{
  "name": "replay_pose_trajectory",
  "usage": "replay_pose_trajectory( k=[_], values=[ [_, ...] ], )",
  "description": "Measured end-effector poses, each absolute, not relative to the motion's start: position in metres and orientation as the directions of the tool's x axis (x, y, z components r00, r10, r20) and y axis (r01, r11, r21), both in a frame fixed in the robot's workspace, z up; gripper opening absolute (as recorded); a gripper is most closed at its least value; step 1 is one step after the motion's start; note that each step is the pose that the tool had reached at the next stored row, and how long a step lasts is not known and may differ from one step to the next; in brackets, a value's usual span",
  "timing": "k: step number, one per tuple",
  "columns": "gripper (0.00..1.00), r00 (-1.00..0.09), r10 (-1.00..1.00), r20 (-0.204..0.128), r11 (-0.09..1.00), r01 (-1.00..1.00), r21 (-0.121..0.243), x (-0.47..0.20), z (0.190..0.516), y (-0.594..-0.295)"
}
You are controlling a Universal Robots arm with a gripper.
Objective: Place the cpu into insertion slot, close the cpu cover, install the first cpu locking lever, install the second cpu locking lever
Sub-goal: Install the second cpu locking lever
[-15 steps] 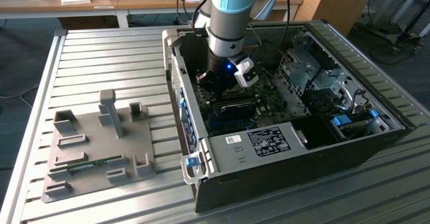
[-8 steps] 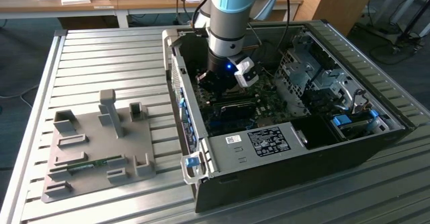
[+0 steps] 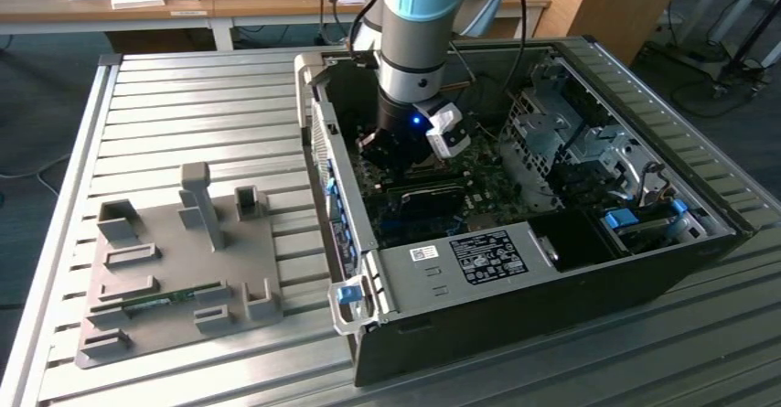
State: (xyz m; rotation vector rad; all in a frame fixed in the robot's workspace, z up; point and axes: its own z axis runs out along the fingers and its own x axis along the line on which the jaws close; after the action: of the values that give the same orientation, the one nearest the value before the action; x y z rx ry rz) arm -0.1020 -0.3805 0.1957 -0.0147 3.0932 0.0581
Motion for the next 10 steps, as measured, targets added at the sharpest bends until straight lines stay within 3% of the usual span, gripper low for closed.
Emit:
replay_pose_trajectory(
  k=[10],
  values=[
    [0.11, -0.999, -0.008, -0.048, 0.999, -0.01, 0.039, -0.1021, 0.2052, -0.3795]
  ],
)
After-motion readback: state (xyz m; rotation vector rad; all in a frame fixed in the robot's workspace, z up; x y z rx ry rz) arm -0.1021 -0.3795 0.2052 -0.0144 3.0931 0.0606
